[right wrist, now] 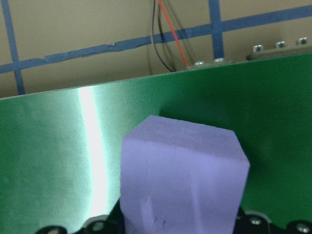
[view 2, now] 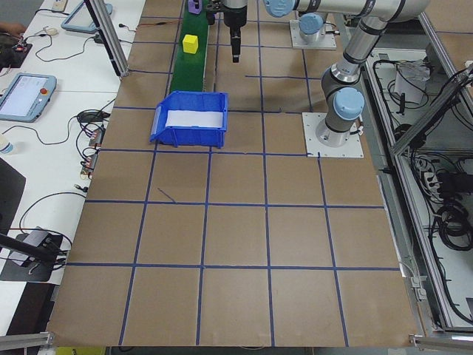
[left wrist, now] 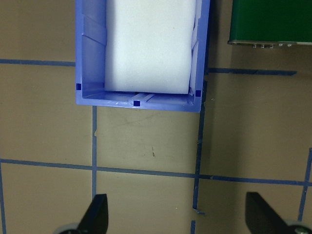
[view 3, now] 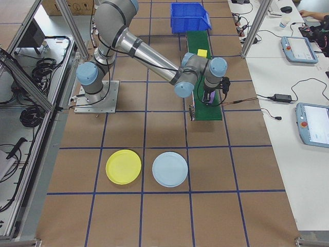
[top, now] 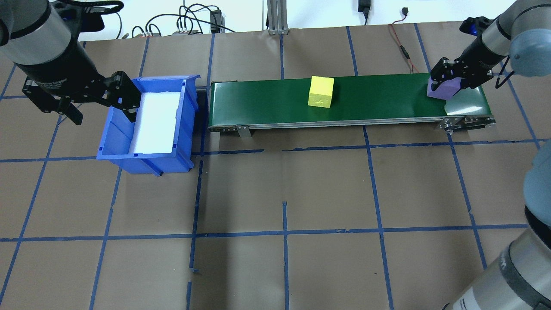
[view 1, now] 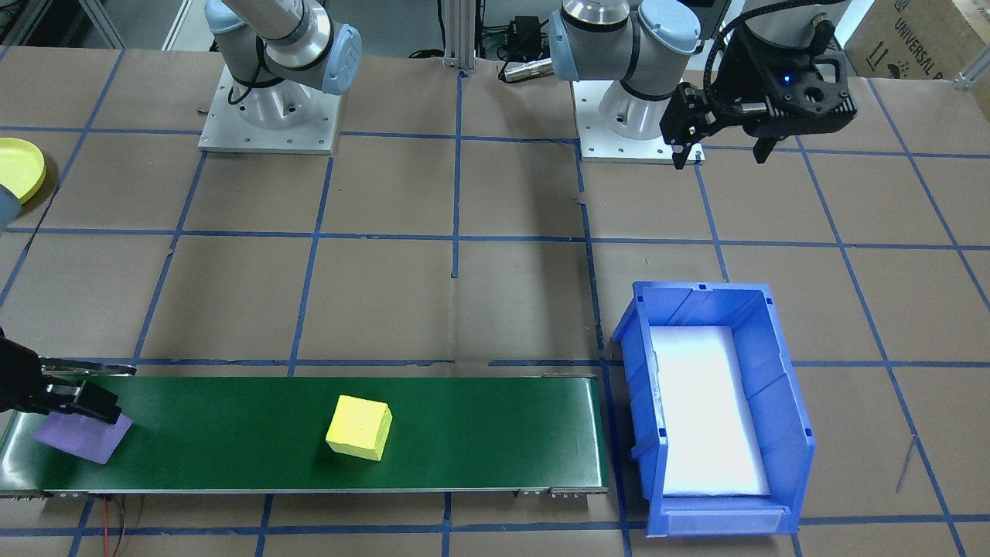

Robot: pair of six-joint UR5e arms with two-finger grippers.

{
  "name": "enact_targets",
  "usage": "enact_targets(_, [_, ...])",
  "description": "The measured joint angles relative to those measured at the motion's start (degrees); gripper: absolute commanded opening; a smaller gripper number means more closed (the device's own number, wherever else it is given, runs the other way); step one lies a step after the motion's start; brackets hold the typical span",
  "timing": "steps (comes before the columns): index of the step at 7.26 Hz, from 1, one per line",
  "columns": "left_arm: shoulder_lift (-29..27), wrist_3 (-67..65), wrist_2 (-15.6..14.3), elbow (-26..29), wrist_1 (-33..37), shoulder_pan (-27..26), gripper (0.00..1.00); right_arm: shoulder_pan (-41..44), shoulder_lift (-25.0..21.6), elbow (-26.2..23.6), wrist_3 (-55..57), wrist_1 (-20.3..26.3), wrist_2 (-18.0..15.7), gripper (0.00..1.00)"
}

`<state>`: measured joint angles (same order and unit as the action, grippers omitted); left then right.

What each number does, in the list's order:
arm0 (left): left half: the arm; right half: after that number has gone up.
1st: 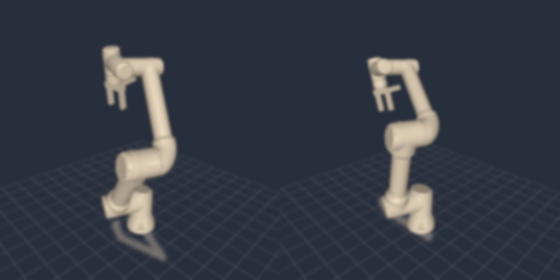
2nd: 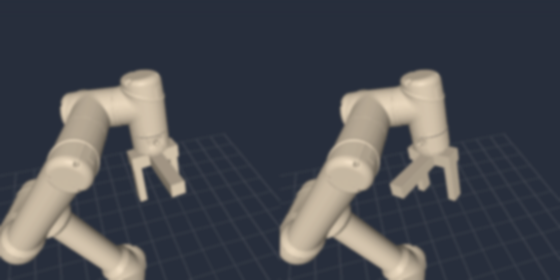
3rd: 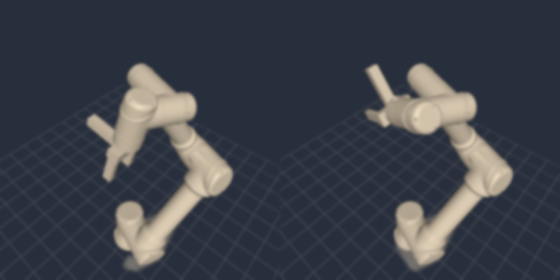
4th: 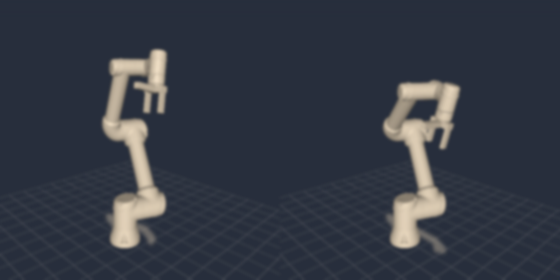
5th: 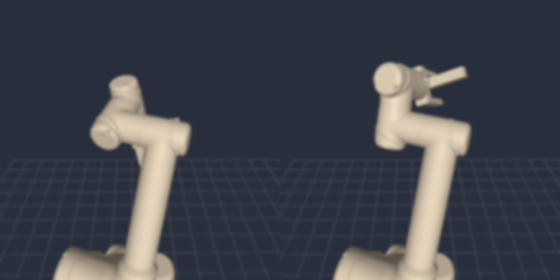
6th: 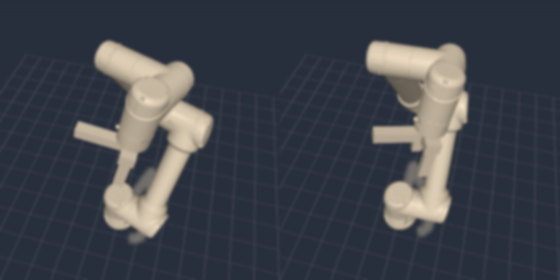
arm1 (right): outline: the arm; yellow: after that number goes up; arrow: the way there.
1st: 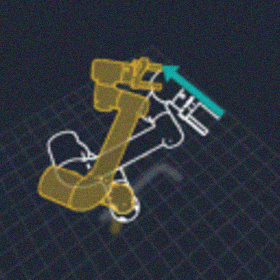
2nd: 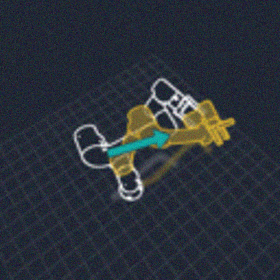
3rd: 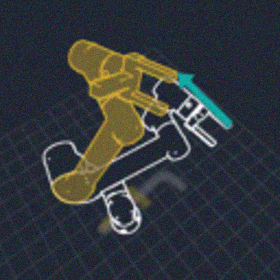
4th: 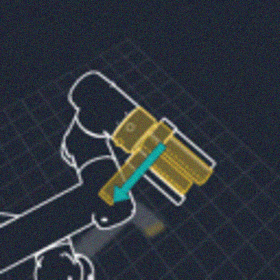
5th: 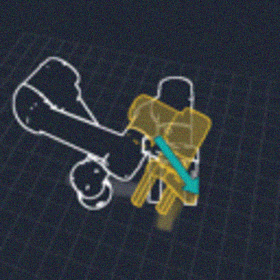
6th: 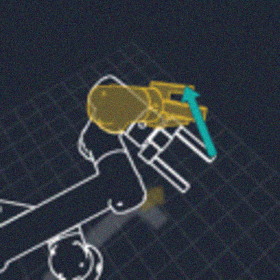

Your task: Move block left to right into plate

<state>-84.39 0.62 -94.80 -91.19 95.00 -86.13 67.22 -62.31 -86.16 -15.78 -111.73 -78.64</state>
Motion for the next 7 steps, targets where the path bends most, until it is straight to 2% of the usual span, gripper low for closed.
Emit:
enact_targets(2, [-0.52,-0.33,0.16,-0.6,-0.36,-0.36,1.0,-2.78,-4.85,-0.3,-4.06,1.92,-6.15,0.27])
enact_targets(3, [-0.53,-0.26,0.3,-0.47,-0.4,-0.51,1.0,-6.92,-6.47,-0.49,-10.18,2.88,-7.85,0.27])
enact_targets(6, [-0.58,-0.17,0.36,-0.56,-1.1,-1.03,1.0,-23.46,-6.58,-2.41,-34.14,3.71,-9.44,0.28])
enact_targets(7, [-0.53,-0.3,0.34,-0.79,-1.31,-1.09,1.0,-28.68,-5.6,-3.62,-40.23,3.37,-9.59,0.31])
